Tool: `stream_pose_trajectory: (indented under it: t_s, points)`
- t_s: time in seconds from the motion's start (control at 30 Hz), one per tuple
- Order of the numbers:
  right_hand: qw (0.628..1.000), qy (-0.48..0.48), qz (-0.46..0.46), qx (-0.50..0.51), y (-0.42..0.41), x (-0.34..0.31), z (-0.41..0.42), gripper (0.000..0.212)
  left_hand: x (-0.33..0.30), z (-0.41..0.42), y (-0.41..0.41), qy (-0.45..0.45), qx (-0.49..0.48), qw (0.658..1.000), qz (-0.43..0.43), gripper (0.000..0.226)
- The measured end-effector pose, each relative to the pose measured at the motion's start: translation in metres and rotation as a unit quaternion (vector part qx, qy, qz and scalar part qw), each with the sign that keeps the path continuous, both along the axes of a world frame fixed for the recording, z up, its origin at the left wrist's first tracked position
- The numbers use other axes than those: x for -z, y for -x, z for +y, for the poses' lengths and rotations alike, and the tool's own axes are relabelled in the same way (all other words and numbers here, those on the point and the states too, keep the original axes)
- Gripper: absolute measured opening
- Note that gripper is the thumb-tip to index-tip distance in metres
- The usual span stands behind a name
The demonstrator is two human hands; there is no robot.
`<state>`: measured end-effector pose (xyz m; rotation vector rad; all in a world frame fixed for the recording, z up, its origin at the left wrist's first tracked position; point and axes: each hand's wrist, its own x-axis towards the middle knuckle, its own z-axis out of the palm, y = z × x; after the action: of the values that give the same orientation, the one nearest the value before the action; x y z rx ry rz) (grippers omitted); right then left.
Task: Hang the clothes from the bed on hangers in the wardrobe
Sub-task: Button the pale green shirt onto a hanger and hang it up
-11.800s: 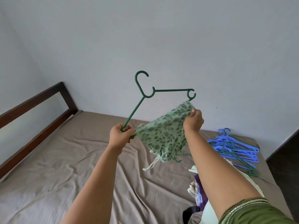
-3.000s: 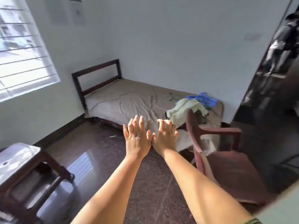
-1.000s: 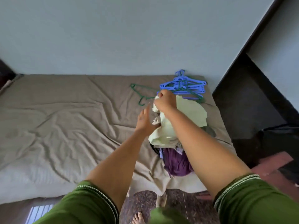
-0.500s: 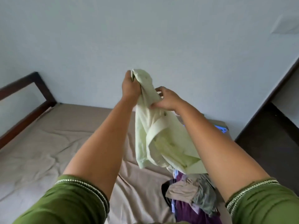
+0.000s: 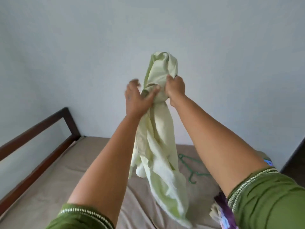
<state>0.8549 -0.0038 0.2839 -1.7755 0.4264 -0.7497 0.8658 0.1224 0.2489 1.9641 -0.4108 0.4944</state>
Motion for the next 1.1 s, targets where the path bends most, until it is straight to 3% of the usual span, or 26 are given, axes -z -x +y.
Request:
stream_pose_trajectory:
  t_s: [0.1, 0.17, 0.23, 0.33, 0.4, 0.47, 0.5, 0.6, 0.73, 0.8, 0.9, 0.97, 1.03, 1.1]
  points:
    - [0.997, 0.038, -0.022, 0.067, -0.019, -0.024, 0.006, 0.040, 0.009, 0.040, -0.030, -0.171, 0.067, 0.974, 0.136, 0.052]
    - [0.991, 0.065, -0.025, 0.114, -0.024, -0.022, -0.007, 0.037, 0.001, 0.058, -0.050, -0.229, 0.059, 0.961, 0.139, 0.041]
    - [0.990, 0.077, 0.014, 0.117, -0.028, -0.011, -0.012, 0.052, -0.017, 0.072, -0.066, -0.220, 0.030, 0.971, 0.092, 0.025]
    - [0.975, 0.183, 0.123, -0.027, -0.030, 0.004, 0.001, 0.110, -0.041, 0.073, -0.082, -0.148, 0.050, 0.986, 0.051, 0.035]
    - [0.933, 0.294, 0.167, -0.125, -0.034, 0.009, 0.018, 0.120, -0.052, 0.067, -0.088, -0.165, 0.074, 0.984, 0.010, 0.025]
    - [0.892, 0.368, 0.198, -0.176, -0.041, 0.015, 0.029, 0.112, -0.059, 0.062, -0.091, -0.196, 0.096, 0.976, -0.026, 0.023]
    - [0.890, 0.363, 0.200, -0.191, -0.044, 0.019, 0.030, 0.098, -0.061, 0.060, -0.093, -0.209, 0.103, 0.972, -0.037, 0.027]
    - [0.931, 0.246, 0.176, -0.203, -0.052, 0.030, 0.025, 0.049, -0.062, 0.062, -0.101, -0.209, 0.092, 0.972, -0.056, 0.030]
    - [0.962, 0.026, 0.151, -0.227, -0.049, 0.034, 0.023, 0.029, -0.058, 0.069, -0.105, -0.113, 0.031, 0.993, -0.012, 0.037]
    - [0.955, -0.001, 0.183, -0.232, -0.043, 0.036, 0.025, 0.036, -0.059, 0.068, -0.098, -0.004, 0.086, 0.990, 0.108, 0.036]
    - [0.939, -0.017, 0.205, -0.276, -0.032, 0.037, 0.020, 0.065, -0.056, 0.064, -0.082, 0.122, 0.225, 0.919, 0.300, 0.027]
    - [0.914, -0.058, 0.189, -0.354, -0.021, 0.031, 0.008, 0.079, -0.049, 0.064, -0.083, 0.107, 0.246, 0.906, 0.328, 0.039]
    - [0.881, -0.074, 0.203, -0.422, -0.009, 0.021, -0.010, 0.080, -0.042, 0.066, -0.092, 0.087, 0.188, 0.926, 0.317, 0.057]
    - [0.863, 0.028, 0.281, -0.419, -0.001, 0.015, -0.029, 0.074, -0.035, 0.067, -0.103, 0.072, 0.112, 0.959, 0.249, 0.048]
